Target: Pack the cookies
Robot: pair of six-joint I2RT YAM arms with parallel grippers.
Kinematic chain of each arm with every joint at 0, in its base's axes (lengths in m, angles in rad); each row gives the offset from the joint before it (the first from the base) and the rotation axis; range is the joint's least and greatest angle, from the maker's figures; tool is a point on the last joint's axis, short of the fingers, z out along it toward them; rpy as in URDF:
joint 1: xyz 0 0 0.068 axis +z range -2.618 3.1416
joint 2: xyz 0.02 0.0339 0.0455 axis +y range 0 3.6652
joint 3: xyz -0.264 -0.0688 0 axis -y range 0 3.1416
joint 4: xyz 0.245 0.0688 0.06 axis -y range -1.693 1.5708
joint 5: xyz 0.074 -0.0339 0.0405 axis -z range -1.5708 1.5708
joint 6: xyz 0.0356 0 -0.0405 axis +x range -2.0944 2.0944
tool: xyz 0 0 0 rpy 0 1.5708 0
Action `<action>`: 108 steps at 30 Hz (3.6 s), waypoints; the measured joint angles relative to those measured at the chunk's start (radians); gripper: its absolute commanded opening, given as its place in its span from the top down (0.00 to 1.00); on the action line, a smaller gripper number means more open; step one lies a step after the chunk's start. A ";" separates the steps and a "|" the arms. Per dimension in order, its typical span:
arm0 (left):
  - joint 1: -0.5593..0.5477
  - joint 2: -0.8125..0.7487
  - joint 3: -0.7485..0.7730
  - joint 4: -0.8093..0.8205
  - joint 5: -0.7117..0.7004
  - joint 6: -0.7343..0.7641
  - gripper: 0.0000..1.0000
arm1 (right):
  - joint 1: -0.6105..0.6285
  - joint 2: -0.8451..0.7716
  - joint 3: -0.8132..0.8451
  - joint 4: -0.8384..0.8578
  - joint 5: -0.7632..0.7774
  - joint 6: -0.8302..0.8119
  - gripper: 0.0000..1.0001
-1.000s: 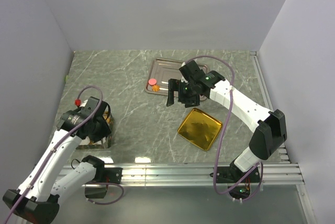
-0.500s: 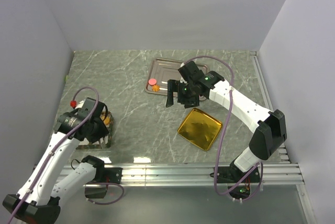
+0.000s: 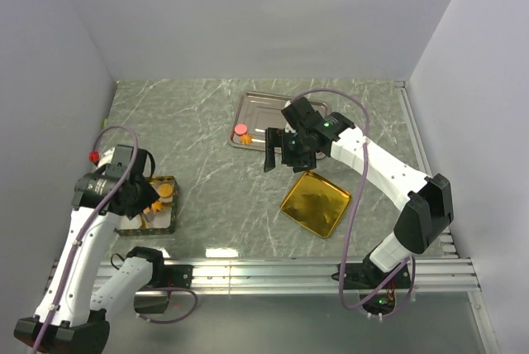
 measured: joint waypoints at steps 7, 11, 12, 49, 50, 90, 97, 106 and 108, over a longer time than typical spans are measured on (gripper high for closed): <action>0.016 0.083 0.230 -0.009 -0.037 0.028 0.52 | 0.004 -0.011 0.004 0.019 -0.063 -0.013 0.01; 0.016 0.129 0.357 -0.005 -0.048 0.039 0.51 | 0.050 0.026 0.091 0.030 -0.135 -0.021 0.02; 0.016 0.136 0.379 -0.005 -0.047 0.043 0.51 | 0.074 0.048 0.133 0.039 -0.154 -0.025 0.03; 0.016 0.085 0.476 0.079 0.037 0.185 0.53 | 0.406 0.937 0.914 0.154 -0.142 0.274 0.25; 0.016 0.084 0.474 0.080 0.039 0.190 0.53 | 0.413 0.940 0.917 0.147 -0.127 0.275 0.25; 0.009 0.026 0.318 0.139 0.085 0.219 0.56 | 0.263 0.646 0.418 0.053 0.236 0.175 0.78; 0.009 0.048 0.249 0.206 0.144 0.216 0.59 | 0.204 0.425 0.164 0.039 0.332 0.152 0.80; 0.009 0.128 0.163 0.328 0.266 0.215 0.61 | 0.119 0.259 -0.034 0.021 0.415 0.146 0.79; 0.008 0.161 0.154 0.356 0.291 0.217 0.61 | 0.112 0.236 -0.040 -0.001 0.437 0.140 0.76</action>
